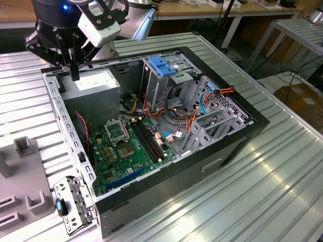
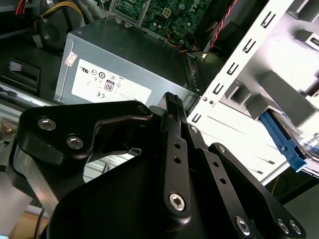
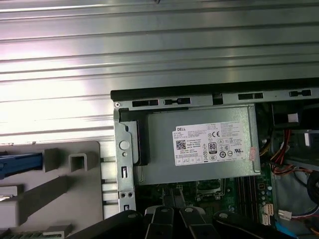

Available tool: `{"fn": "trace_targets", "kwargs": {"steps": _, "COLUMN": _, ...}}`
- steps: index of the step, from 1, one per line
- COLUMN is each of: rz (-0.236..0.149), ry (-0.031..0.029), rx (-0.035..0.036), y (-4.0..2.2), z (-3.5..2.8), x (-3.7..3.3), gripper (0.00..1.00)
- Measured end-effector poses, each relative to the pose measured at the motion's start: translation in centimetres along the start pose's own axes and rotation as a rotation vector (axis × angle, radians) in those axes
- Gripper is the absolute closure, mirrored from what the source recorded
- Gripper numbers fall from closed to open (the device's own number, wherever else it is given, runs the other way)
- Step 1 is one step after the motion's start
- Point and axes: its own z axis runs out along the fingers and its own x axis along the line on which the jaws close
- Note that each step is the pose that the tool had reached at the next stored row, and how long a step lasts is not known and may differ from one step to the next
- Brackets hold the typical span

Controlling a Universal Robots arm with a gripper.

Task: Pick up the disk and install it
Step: 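Reach for the disk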

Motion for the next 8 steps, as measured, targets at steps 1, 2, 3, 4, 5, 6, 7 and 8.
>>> {"fn": "trace_targets", "kwargs": {"steps": 1, "rz": 0.000, "ry": 0.0000, "rx": 0.0001, "y": -0.01, "z": 0.00, "x": 0.06, "gripper": 0.89}}
{"fn": "trace_targets", "kwargs": {"steps": 2, "rz": 0.000, "ry": 0.0001, "rx": 0.0001, "y": -0.01, "z": 0.00, "x": 0.14, "gripper": 0.89}}
{"fn": "trace_targets", "kwargs": {"steps": 3, "rz": 0.000, "ry": 0.0000, "rx": 0.0001, "y": -0.02, "z": 0.00, "x": 0.23, "gripper": 0.89}}
{"fn": "trace_targets", "kwargs": {"steps": 4, "rz": 0.000, "ry": 0.0001, "rx": 0.0001, "y": -0.03, "z": 0.00, "x": 0.35, "gripper": 0.89}}
{"fn": "trace_targets", "kwargs": {"steps": 5, "rz": 0.000, "ry": 0.0001, "rx": 0.0001, "y": -0.03, "z": 0.01, "x": 0.44, "gripper": 0.89}}
{"fn": "trace_targets", "kwargs": {"steps": 6, "rz": 0.000, "ry": 0.0001, "rx": 0.0001, "y": -0.04, "z": 0.01, "x": 0.58, "gripper": 0.89}}
{"fn": "trace_targets", "kwargs": {"steps": 7, "rz": 0.000, "ry": 0.0000, "rx": 0.0000, "y": -0.06, "z": 0.01, "x": 0.81, "gripper": 0.89}}
{"fn": "trace_targets", "kwargs": {"steps": 8, "rz": 0.000, "ry": 0.0000, "rx": 0.0000, "y": -0.08, "z": 0.02, "x": 1.08, "gripper": 0.89}}
